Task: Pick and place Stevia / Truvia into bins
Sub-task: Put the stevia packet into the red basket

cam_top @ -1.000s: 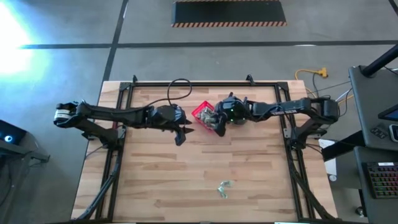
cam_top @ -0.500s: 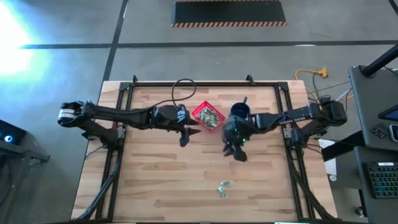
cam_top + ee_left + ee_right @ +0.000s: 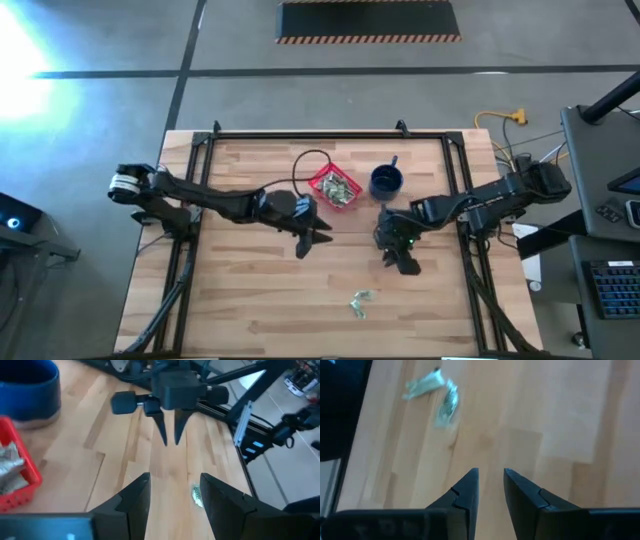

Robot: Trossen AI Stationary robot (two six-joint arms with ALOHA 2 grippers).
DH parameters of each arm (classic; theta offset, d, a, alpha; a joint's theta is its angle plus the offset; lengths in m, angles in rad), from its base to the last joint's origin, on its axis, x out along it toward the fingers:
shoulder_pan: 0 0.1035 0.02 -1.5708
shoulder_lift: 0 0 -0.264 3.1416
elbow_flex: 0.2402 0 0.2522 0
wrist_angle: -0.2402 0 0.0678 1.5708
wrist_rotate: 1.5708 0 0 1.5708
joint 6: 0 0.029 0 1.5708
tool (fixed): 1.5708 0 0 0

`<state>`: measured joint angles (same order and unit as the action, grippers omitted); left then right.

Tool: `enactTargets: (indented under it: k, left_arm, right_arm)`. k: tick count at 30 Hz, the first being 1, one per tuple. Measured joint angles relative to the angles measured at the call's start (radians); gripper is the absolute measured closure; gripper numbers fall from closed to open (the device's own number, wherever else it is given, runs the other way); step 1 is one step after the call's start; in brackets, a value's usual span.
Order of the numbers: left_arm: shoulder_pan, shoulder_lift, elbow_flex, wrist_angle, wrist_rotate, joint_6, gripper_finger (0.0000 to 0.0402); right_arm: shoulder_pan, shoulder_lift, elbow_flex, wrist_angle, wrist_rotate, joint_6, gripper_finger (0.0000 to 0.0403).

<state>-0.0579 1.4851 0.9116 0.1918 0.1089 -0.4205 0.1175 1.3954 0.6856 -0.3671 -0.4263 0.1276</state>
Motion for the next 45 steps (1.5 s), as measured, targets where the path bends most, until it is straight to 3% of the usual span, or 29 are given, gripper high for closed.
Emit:
enactTargets:
  k: [7, 11, 19, 23, 25, 37, 45]
  left_arm:
    - [-0.056, 0.011, -0.001, -0.010, -0.120, -0.101, 0.0247]
    - [-0.075, 0.011, -0.002, -0.027, -0.137, -0.106, 0.0247]
    - [-0.105, 0.004, -0.002, -0.130, -0.129, -0.096, 0.0247]
    - [-0.133, -0.007, -0.003, -0.195, -0.119, -0.085, 0.0247]
    - [-0.144, -0.016, -0.005, -0.235, -0.119, -0.073, 0.0247]
    - [-0.155, -0.066, -0.046, -0.274, -0.121, -0.070, 0.0247]
    - [-0.160, -0.078, -0.056, -0.306, -0.121, -0.070, 0.0246]
  right_arm:
    - [0.131, -0.019, -0.117, 0.200, -0.001, 0.003, 0.0316]
    - [0.188, -0.018, -0.148, 0.336, 0.014, 0.076, 0.0312]
    - [0.267, 0.022, -0.176, 0.666, 0.195, 0.238, 0.0318]
    - [0.314, 0.073, -0.140, 0.674, 0.369, 0.240, 0.0309]
    - [0.329, 0.110, -0.118, 0.683, 0.399, 0.250, 0.0301]
    - [0.352, 0.323, -0.040, 0.679, 0.402, 0.381, 0.0235]
    - [0.356, 0.396, 0.001, 0.631, 0.407, 0.454, 0.0242]
